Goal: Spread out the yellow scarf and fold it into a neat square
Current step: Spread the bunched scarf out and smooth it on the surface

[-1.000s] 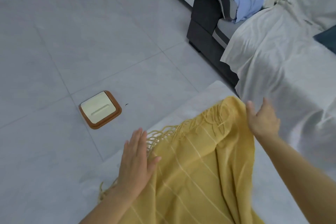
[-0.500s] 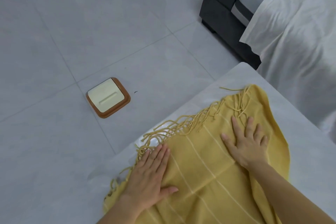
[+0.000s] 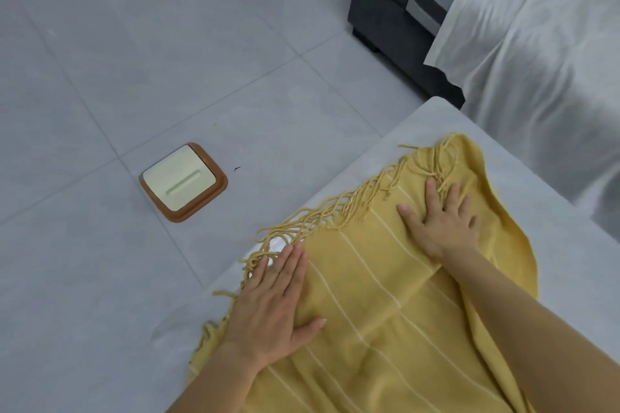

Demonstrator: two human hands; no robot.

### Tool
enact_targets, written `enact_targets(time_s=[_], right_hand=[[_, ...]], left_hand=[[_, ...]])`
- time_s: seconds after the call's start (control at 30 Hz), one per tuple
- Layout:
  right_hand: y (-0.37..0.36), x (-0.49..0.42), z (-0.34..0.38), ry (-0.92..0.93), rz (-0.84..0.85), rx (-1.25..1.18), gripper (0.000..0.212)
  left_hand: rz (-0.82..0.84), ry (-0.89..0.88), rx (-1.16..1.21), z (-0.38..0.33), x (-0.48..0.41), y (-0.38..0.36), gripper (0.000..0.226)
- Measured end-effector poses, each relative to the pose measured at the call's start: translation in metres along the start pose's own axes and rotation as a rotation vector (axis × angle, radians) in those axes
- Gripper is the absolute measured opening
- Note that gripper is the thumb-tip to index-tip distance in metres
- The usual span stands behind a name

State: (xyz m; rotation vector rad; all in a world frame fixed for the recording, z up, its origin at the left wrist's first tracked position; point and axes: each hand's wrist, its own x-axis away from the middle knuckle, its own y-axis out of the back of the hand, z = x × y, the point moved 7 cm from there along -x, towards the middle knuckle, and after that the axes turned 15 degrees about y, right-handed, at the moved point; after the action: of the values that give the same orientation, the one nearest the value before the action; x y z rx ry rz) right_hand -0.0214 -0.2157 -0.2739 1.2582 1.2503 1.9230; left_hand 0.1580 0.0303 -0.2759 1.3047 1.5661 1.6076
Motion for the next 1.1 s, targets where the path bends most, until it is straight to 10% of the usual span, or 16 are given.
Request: enact_targets(time_s=[0.97,1.1], right_hand=[[0.041,-0.088,-0.027,0.17,0.152,-0.072,0.091],[0.045,-0.056,-0.011,0.226,-0.083,-0.121,0.068]], left_hand=[[-0.01,-0.048,-0.04,-0.05,-0.054,0.013,0.096],[-0.014,-0.11,-0.041,-0.084,-0.089,0.023,0.09]])
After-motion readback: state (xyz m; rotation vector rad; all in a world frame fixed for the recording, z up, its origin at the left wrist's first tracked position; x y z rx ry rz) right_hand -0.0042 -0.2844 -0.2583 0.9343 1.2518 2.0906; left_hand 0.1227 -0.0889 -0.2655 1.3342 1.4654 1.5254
